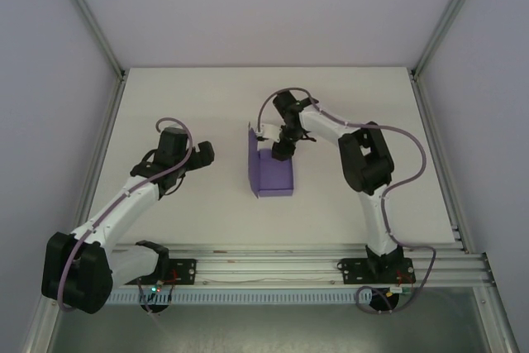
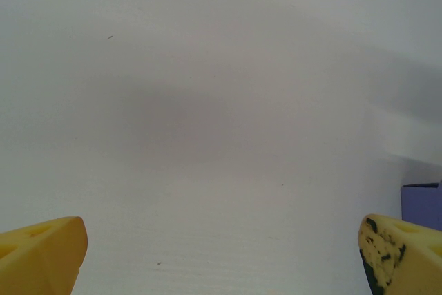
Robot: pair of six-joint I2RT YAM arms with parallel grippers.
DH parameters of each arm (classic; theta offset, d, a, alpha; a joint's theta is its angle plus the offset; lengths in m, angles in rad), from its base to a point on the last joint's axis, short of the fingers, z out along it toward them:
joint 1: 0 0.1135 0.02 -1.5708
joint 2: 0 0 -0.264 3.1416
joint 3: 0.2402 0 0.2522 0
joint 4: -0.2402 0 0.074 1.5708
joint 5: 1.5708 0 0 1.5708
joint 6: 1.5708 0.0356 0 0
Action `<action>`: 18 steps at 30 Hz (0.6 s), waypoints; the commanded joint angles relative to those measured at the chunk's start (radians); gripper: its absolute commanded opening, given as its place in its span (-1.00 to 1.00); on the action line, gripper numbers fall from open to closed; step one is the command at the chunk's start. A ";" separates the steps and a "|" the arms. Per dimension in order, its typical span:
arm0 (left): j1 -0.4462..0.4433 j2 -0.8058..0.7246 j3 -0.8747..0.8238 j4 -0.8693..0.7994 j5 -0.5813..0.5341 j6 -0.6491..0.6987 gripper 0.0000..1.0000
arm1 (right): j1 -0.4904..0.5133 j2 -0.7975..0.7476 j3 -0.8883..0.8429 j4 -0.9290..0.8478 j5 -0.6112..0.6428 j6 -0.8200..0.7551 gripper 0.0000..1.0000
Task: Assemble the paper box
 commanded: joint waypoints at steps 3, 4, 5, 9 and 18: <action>0.012 -0.029 0.001 0.008 -0.015 -0.004 1.00 | 0.016 0.045 0.029 -0.039 0.109 0.082 -0.90; 0.011 -0.032 0.000 0.007 -0.015 -0.004 1.00 | 0.023 0.053 0.029 -0.039 0.144 0.105 -1.00; 0.012 -0.035 0.000 0.006 -0.015 -0.003 1.00 | 0.029 0.060 0.029 -0.037 0.186 0.130 -1.00; 0.011 -0.046 0.001 -0.010 -0.025 -0.010 1.00 | 0.063 0.083 -0.003 -0.010 0.406 0.260 -1.00; 0.011 -0.106 -0.008 -0.051 -0.092 -0.019 1.00 | 0.138 0.092 -0.172 0.103 0.704 0.436 -0.98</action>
